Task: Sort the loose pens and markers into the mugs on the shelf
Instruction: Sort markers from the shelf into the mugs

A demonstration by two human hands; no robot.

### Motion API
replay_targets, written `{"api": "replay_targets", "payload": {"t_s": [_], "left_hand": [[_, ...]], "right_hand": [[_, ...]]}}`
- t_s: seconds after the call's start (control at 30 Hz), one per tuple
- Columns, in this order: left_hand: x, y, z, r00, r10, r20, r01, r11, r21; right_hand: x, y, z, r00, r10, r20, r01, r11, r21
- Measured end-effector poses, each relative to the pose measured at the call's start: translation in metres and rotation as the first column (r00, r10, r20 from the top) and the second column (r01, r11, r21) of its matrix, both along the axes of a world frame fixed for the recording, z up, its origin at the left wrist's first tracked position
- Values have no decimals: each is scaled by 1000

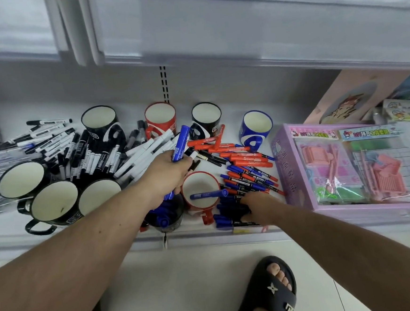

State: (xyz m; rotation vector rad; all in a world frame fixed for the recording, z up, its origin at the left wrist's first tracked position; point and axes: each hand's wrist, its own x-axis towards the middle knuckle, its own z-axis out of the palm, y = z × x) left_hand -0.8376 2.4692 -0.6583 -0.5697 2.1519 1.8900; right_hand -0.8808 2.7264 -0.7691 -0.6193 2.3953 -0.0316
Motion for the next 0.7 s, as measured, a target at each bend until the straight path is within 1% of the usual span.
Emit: {"api": "replay_targets", "payload": {"t_s": [0.07,0.1,0.17,0.23,0.4,0.5,0.53,0.6,0.63,0.7], "left_hand": [[1,-5,3,1000,17,-8,-17,1000,-4],[2,-9,4,1000,29,-12,-29,1000,-4],[5,-16,7,998,55,-15,-55,998,-3],[9,-24,10,998,59,-23,-60,998,-28],[25,-45,20,995,81,-60,-83,996,-25],[37,-53,21,994,87,-64,-87,996,-1],[40,-53,21,995,77,-63,-77,997,8],[46,-52,24,997,57,-57,-54,997,47],[48,-50,27,997,52,-56,-47,995,84],[51,-48,33,997,49,-62,-38,985,167]], "right_hand": [[-7,6,12,988,-155,-17,152,984,-94],[-10,9,21,967,-255,-20,248,956,-158],[-11,15,41,905,-424,18,411,864,-291],[-7,17,63,862,-498,98,492,774,-398],[19,-4,115,836,-496,234,532,629,-567],[39,-26,143,820,-439,366,564,514,-646],[46,-33,151,825,-401,399,562,496,-662],[59,-45,163,853,-346,392,522,515,-680],[64,-52,166,862,-334,382,506,522,-687],[73,-63,171,866,-329,377,498,502,-707]]}}
